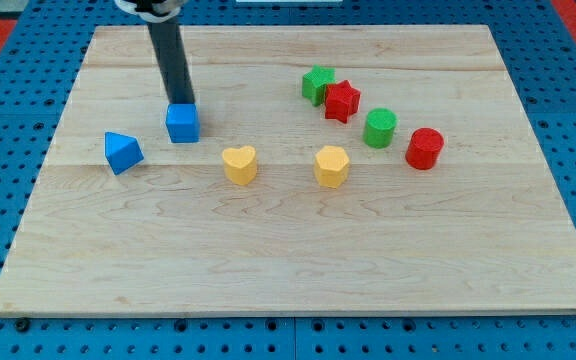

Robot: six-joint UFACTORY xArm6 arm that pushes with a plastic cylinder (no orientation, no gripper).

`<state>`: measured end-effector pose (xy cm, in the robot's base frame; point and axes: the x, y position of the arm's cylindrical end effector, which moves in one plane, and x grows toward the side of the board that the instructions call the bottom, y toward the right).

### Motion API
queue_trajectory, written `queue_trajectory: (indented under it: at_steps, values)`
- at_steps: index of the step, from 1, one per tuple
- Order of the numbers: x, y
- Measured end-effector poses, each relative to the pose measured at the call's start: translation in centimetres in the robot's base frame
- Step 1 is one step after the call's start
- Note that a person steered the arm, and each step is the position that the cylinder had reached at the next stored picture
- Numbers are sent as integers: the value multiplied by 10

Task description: Place the blue cube above to the yellow heart

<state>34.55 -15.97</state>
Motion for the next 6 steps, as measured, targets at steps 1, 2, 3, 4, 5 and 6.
queue_trajectory:
  at_steps: [1, 2, 3, 4, 5, 6]
  values:
    - [16, -51]
    - [30, -35]
    - [30, 17]
    - [30, 72]
    - [30, 42]
    - [48, 31]
